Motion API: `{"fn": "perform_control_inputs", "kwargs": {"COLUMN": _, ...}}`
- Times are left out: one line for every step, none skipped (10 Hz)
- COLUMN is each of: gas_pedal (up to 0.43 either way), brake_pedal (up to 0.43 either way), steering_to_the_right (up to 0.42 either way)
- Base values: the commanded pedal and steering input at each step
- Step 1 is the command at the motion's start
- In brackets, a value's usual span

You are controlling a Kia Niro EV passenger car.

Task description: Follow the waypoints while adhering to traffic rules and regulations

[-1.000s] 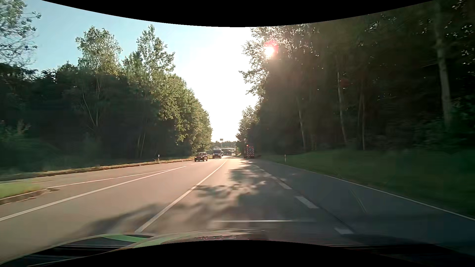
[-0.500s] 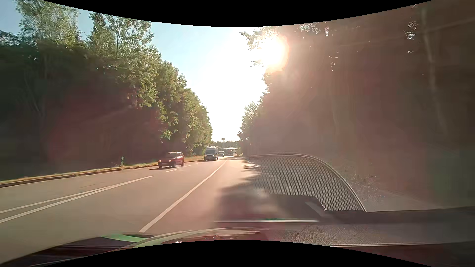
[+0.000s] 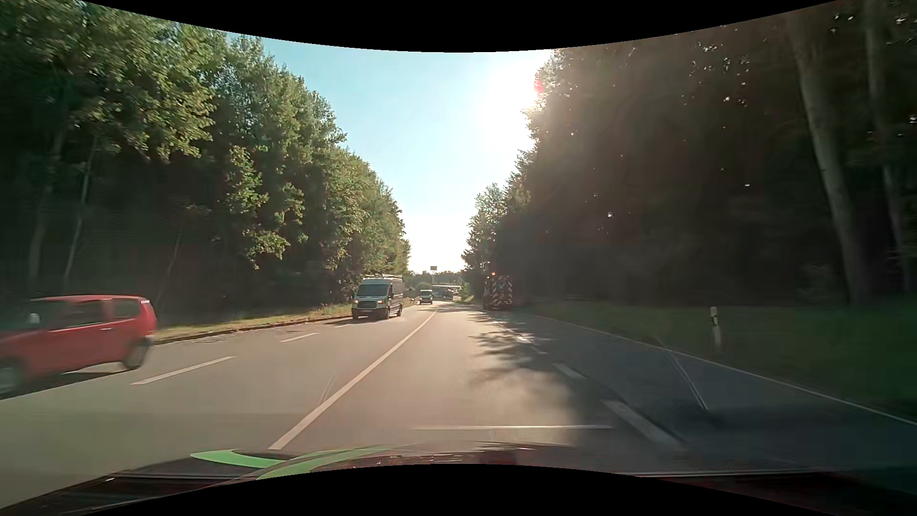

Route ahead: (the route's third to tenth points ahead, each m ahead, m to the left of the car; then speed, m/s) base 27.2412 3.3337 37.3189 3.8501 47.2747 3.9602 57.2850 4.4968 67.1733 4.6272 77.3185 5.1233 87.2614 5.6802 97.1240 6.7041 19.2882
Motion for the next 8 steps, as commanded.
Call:
{"fn": "perform_control_inputs", "kwargs": {"gas_pedal": 0.11, "brake_pedal": 0.0, "steering_to_the_right": -0.006}}
{"fn": "perform_control_inputs", "kwargs": {"gas_pedal": 0.11, "brake_pedal": 0.0, "steering_to_the_right": -0.006}}
{"fn": "perform_control_inputs", "kwargs": {"gas_pedal": 0.11, "brake_pedal": 0.0, "steering_to_the_right": -0.005}}
{"fn": "perform_control_inputs", "kwargs": {"gas_pedal": 0.11, "brake_pedal": 0.0, "steering_to_the_right": -0.005}}
{"fn": "perform_control_inputs", "kwargs": {"gas_pedal": 0.11, "brake_pedal": 0.0, "steering_to_the_right": -0.004}}
{"fn": "perform_control_inputs", "kwargs": {"gas_pedal": 0.11, "brake_pedal": 0.0, "steering_to_the_right": -0.004}}
{"fn": "perform_control_inputs", "kwargs": {"gas_pedal": 0.11, "brake_pedal": 0.0, "steering_to_the_right": -0.004}}
{"fn": "perform_control_inputs", "kwargs": {"gas_pedal": 0.11, "brake_pedal": 0.0, "steering_to_the_right": -0.004}}
